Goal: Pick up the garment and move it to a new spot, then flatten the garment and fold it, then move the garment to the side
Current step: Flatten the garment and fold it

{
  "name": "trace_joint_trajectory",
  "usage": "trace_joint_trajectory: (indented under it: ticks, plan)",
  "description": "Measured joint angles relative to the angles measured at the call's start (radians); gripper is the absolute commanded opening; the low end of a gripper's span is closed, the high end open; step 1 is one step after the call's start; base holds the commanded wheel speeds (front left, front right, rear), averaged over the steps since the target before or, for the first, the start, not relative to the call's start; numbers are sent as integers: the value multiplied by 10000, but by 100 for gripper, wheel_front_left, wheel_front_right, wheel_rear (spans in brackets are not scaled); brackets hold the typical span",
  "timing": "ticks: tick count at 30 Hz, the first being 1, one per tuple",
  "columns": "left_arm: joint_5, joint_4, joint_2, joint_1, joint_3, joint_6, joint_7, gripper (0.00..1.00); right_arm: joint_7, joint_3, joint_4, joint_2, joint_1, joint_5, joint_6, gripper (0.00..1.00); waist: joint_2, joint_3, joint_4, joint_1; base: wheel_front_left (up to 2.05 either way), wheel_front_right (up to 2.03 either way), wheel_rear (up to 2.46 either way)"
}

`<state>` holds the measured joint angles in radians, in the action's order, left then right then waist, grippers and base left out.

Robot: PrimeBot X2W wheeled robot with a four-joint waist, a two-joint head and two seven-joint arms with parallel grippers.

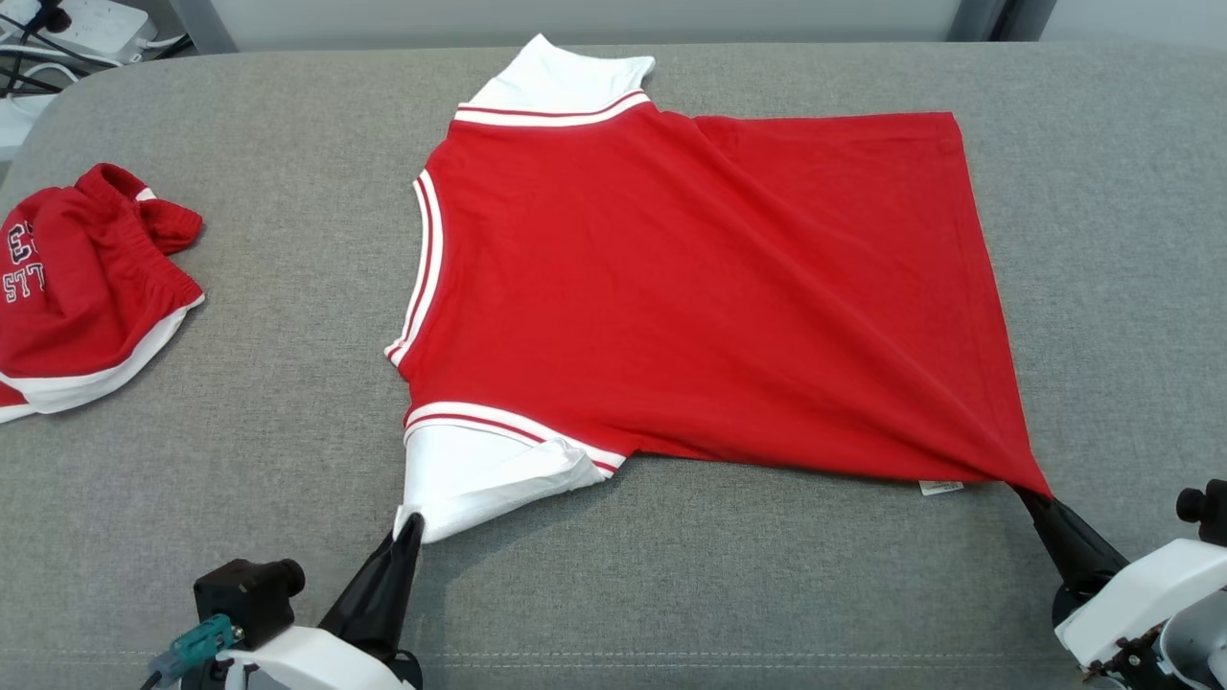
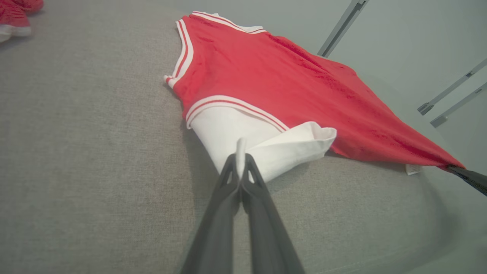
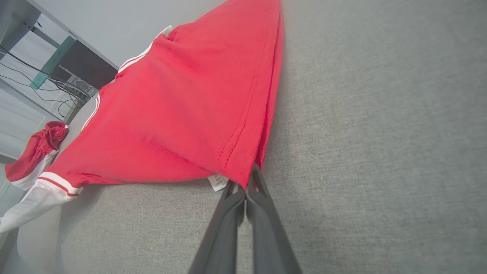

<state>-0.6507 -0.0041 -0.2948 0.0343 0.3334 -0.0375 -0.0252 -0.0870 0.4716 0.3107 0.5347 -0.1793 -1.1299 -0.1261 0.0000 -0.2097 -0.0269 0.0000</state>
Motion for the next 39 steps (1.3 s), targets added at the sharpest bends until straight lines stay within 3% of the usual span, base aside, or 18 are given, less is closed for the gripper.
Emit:
trace_joint_trajectory:
  ticks: [1, 2, 7, 15, 22, 27, 39]
  plan:
    - [-125, 144, 56, -1, 2, 15, -2, 48, 59, -42, 36, -58, 33, 86, 0, 32, 0, 15, -3, 0, 0, 0, 0]
    - [-232, 316, 128, -2, 8, 23, 13, 100, 81, -90, 88, -142, 41, 125, 0, 98, 0, 40, -6, 0, 0, 0, 0]
    - [-50, 869, 132, -4, 121, 54, 58, 100, -73, -420, 282, -441, 128, 579, 0, 100, 0, 218, -3, 0, 0, 0, 0]
    - [1026, 268, -88, -12, -222, -828, -1239, 100, -1396, -1906, -334, -713, 872, 3055, 0, 100, 0, 723, 12, 0, 0, 0, 0]
    - [1829, -192, -128, -542, -226, -1112, -1818, 100, -1530, -4002, -1292, -2278, 867, 6537, -2, 100, 0, 1252, 123, 0, 0, 0, 0]
    - [1933, 232, -121, -1055, -303, -993, -2094, 100, -1615, -4642, -2010, -3290, 945, 8341, -2, 100, 0, 1660, 104, 0, 0, 0, 0]
    - [2098, 1120, -180, 12, -1787, -861, -2263, 100, -1615, -5026, -2088, -4253, 2507, 9338, -2, 100, 0, 2260, 28, 0, 0, 0, 0]
